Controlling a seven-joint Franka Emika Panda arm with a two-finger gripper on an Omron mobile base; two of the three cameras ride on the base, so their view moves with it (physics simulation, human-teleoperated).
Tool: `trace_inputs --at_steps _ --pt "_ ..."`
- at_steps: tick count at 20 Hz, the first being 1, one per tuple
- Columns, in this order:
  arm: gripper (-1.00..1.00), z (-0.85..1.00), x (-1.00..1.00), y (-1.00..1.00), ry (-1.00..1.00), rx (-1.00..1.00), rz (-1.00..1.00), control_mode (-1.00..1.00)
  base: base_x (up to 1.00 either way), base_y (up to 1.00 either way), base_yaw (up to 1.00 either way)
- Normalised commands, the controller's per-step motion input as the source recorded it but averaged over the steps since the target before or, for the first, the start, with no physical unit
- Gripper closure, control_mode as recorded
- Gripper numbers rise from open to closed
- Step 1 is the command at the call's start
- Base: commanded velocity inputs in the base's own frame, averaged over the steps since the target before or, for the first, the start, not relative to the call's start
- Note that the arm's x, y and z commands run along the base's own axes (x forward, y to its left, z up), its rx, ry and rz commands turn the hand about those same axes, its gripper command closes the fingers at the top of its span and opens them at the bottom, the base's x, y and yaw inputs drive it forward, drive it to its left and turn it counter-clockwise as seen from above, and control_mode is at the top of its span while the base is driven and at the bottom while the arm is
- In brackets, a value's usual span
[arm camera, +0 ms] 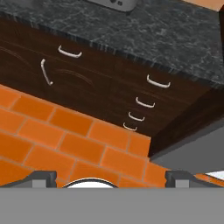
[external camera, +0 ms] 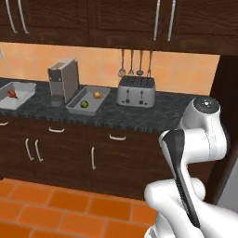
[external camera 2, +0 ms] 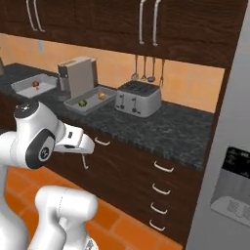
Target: Place one lime and one chicken drumstick in each tupperware on the nearby counter, to pack two identical lunches.
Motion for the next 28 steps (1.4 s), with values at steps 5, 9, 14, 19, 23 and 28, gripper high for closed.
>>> trace_inputs --at_steps 5,9,14,19,23,28 --pt "-1.00 0.00 0.00 0.00 0.00 0.00 0.00 1.00 -0.47 -1.00 -0.16" --pt "-1.00 0.00 0.00 0.00 0.00 0.00 0.00 1.00 -0.29 -1.00 -0.17" --pt "-1.00 0.00 0.00 0.00 0.00 0.00 0.00 1.00 -0.28 -1.00 -0.15" --pt "-1.00 0.00 0.00 0.00 0.00 0.00 0.00 1.00 -0.17 -1.00 -0.12" --pt "-1.00 0.00 0.00 0.00 0.00 0.00 0.00 1.00 -0.09 -0.95 -0.13" --pt "-1.00 0.00 0.00 0.00 0.00 0.00 0.00 1.00 0.01 -0.28 -0.20"
